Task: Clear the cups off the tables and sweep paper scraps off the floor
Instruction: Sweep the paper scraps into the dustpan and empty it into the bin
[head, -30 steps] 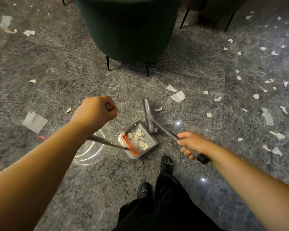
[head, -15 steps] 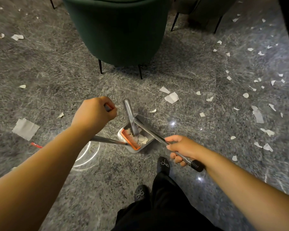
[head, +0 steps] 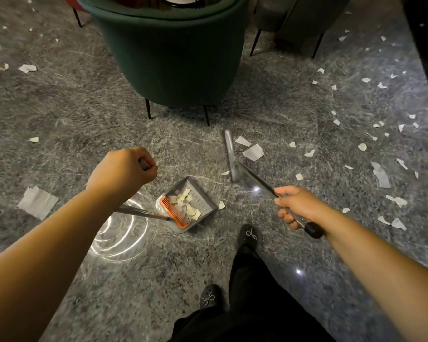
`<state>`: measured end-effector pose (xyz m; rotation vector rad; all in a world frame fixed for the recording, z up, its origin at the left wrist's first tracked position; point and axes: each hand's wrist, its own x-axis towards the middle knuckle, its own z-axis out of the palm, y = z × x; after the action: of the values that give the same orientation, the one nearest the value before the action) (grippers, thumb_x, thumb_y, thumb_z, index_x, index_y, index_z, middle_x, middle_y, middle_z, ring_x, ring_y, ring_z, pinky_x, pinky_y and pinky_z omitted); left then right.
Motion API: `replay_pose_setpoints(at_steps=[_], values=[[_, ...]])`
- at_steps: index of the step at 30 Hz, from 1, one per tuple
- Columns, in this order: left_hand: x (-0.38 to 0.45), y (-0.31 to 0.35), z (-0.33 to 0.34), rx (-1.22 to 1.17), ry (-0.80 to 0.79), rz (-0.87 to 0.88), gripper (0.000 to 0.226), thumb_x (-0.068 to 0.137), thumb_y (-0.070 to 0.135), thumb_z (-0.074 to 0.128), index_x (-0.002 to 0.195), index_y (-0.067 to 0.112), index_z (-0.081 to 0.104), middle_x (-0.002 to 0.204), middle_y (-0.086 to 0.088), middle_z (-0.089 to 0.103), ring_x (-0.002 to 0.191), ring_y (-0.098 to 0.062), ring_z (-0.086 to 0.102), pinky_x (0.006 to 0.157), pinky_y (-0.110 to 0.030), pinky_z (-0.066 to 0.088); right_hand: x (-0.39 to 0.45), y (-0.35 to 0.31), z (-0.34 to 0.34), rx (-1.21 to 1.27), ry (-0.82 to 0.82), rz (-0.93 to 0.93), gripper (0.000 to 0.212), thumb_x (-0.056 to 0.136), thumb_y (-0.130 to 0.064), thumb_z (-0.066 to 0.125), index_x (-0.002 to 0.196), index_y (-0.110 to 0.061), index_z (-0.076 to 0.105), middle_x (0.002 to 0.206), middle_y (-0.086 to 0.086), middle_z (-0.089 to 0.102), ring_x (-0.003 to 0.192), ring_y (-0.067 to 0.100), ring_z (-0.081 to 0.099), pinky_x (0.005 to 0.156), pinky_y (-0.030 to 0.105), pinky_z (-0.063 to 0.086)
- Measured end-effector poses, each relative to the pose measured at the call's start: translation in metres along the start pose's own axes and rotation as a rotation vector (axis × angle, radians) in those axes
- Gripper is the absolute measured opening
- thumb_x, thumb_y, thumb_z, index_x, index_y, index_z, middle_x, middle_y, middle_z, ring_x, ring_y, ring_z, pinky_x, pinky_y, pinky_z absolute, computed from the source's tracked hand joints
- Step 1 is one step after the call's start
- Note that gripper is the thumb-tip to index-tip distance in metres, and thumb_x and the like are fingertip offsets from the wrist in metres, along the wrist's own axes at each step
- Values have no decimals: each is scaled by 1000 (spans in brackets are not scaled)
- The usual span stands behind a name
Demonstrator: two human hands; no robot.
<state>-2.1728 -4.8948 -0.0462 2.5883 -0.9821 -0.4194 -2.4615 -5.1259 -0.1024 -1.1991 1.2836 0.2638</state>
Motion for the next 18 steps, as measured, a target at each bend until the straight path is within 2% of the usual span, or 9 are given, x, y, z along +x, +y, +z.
replay_pose_setpoints(at_steps=[3,6,14,18], values=[[16,7,3,42,-37,28,9,82,29,72,78,31,65,68,10,63,65,-9,58,62,-35,55,24,-8,-25,-3,19,9,47,99,-6,47,143,-18,36,61,10,45,32,11,38,36,17,32],[37,19,10,85,-55,50,4,82,28,71,80,29,68,68,9,64,64,-9,58,60,-32,53,48,-20,-51,-12,35,14,47,99,-6,47,143,-17,36,59,10,45,31,11,38,36,17,32],[97,56,23,128,-132,24,8,82,29,72,78,32,65,66,12,62,62,-8,58,58,-32,53,115,-77,-120,-110,90,48,47,99,-6,48,143,-16,36,61,11,46,32,11,39,34,16,33],[117,66,26,177,-146,-7,8,81,32,73,77,31,66,64,14,62,58,-5,56,51,-23,44,159,-111,-147,-224,111,63,47,97,-5,48,142,-16,37,62,12,48,30,12,40,33,18,33]])
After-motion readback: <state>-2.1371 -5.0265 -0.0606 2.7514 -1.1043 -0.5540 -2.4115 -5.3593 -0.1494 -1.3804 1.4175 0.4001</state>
